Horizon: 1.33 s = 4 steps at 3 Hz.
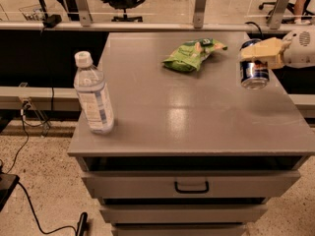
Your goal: Place pepsi can upright
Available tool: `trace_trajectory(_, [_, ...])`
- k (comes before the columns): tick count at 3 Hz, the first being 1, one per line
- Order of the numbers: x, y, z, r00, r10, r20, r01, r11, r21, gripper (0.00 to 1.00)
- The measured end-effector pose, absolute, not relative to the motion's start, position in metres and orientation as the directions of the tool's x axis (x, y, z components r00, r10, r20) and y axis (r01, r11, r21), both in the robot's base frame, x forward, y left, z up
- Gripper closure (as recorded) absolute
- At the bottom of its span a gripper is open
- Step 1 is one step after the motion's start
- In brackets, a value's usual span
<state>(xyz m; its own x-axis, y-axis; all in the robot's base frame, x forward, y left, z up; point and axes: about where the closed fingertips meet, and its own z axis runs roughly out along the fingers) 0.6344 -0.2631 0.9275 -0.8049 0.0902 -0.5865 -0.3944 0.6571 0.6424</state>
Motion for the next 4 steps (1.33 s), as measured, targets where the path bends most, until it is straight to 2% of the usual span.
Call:
trace_trajectory(1, [0.631, -0.275, 0.941, -0.739, 0.143, -0.659, -0.496, 0.546, 0.675, 1.0])
trace_trajectory(2, [0.625, -0.282, 0.951, -0.649, 0.186, -0.737, -0.596, 0.478, 0.645, 1.0])
trace_trajectory(3, [0.624, -0.276, 0.954, -0.612, 0.167, -0.773, -0.64, 0.47, 0.608, 1.0])
trace_trajectory(4, [0.625, -0.276, 0.954, -0.617, 0.169, -0.769, -0.635, 0.469, 0.613, 1.0])
